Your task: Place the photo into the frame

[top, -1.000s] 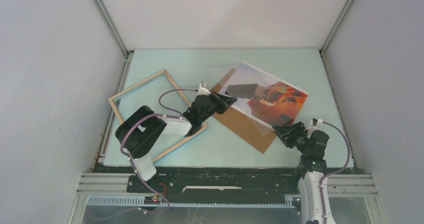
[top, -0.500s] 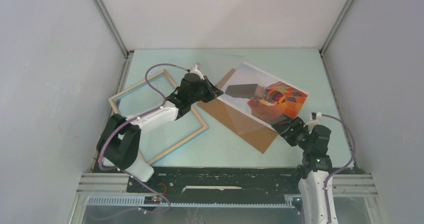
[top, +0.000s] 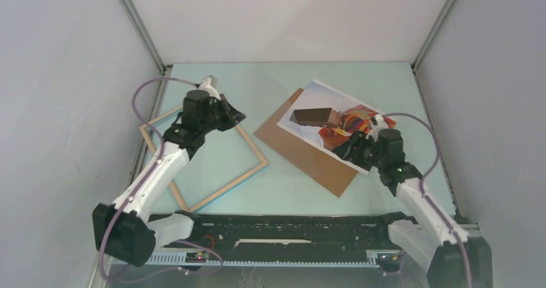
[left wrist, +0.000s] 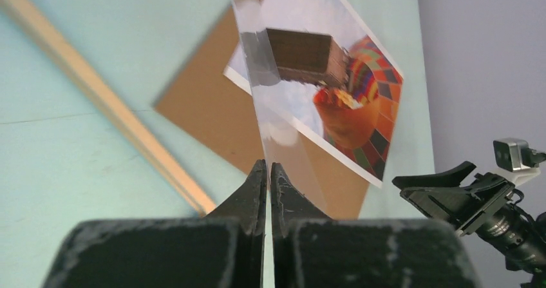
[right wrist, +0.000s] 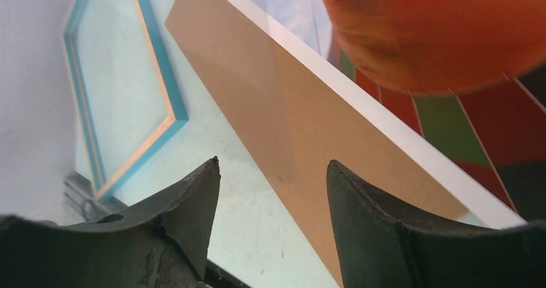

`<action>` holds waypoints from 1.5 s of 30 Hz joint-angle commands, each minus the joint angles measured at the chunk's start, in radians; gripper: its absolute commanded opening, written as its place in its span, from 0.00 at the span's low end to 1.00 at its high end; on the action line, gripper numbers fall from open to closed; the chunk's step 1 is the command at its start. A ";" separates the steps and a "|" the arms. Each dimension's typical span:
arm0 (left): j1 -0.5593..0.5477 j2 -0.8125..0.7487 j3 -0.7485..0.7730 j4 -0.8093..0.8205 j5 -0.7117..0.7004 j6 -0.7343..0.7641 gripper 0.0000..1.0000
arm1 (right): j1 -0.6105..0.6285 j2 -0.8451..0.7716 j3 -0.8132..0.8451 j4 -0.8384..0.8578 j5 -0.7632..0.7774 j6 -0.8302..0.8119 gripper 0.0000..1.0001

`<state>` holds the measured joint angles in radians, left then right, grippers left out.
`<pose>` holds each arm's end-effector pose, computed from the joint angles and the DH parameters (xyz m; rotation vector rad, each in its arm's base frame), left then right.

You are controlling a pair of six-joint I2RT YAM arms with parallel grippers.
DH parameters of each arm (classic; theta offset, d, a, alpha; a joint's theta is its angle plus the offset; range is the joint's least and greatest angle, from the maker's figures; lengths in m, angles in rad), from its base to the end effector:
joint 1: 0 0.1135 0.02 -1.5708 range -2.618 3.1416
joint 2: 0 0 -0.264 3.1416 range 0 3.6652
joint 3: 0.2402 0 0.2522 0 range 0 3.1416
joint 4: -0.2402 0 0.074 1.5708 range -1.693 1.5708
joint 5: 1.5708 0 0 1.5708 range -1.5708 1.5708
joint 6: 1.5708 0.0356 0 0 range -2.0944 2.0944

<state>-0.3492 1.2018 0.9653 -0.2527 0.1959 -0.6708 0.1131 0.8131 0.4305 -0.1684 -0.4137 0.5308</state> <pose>0.2543 -0.1000 0.3095 -0.2192 2.1447 -0.8155 0.1763 0.0344 0.2137 0.2003 2.1701 0.8139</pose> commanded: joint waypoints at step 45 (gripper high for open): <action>0.389 -0.259 -0.170 -0.132 0.266 0.094 0.05 | 0.396 1.260 0.858 0.159 -0.061 0.019 0.68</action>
<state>0.0360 0.9512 0.7647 -0.4423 0.3775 -0.5270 0.4957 2.0411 1.2942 -0.0383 -0.4229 0.5095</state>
